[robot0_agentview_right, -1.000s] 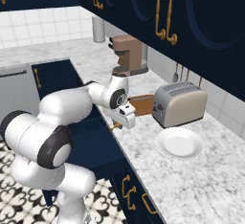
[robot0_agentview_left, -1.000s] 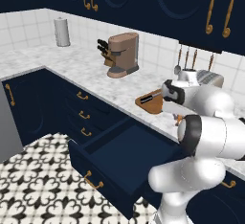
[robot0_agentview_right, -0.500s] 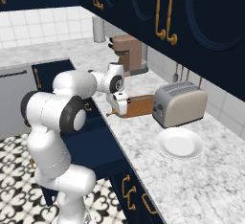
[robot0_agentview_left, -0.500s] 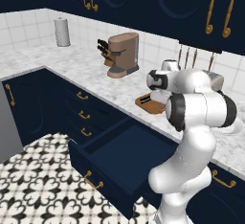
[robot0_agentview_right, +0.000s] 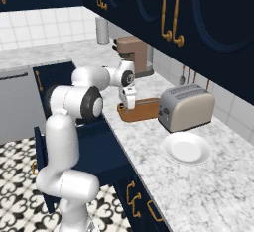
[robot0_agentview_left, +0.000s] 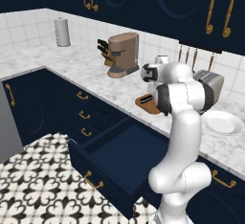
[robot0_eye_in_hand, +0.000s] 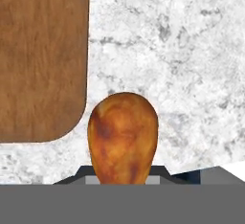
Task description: Pick up the knife from the drawer and place it on the cutting board. Then place the meat from the plate to the cutting board.
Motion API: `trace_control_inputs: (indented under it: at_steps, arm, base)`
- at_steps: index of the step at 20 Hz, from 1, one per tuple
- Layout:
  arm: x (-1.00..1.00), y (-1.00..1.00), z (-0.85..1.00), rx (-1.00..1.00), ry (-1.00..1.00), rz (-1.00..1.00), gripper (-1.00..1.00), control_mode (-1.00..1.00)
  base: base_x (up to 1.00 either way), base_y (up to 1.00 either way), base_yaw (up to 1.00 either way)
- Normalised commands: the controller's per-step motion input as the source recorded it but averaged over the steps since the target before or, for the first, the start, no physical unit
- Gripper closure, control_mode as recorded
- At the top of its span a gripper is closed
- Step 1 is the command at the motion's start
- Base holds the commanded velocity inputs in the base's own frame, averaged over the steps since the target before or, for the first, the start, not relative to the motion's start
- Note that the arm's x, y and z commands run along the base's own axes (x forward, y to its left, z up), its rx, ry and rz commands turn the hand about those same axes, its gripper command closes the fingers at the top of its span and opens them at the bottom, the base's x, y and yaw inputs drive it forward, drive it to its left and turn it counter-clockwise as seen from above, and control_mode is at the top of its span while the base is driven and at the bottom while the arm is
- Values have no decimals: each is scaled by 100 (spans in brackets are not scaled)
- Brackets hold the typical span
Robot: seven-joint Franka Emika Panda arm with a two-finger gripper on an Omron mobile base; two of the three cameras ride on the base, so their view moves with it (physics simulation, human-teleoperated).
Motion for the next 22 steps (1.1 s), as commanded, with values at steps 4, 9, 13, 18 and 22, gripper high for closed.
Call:
trace_control_inputs:
  at_steps: [4, 9, 13, 18, 22]
  arm:
    - [72, -26, -12, 0, -2, 14, 100, -100]
    - [63, -14, -20, 0, -13, 6, 100, -100]
    - [45, -3, -18, 0, -30, -1, 100, -100]
    - [3, -8, -14, 0, -22, -16, 100, -100]
    - [-7, 0, -6, 0, 0, -25, 100, -100]
  base:
    - [0, 0, 0]
    - [0, 0, 0]
    - [0, 0, 0]
    - [0, 0, 0]
    - [0, 0, 0]
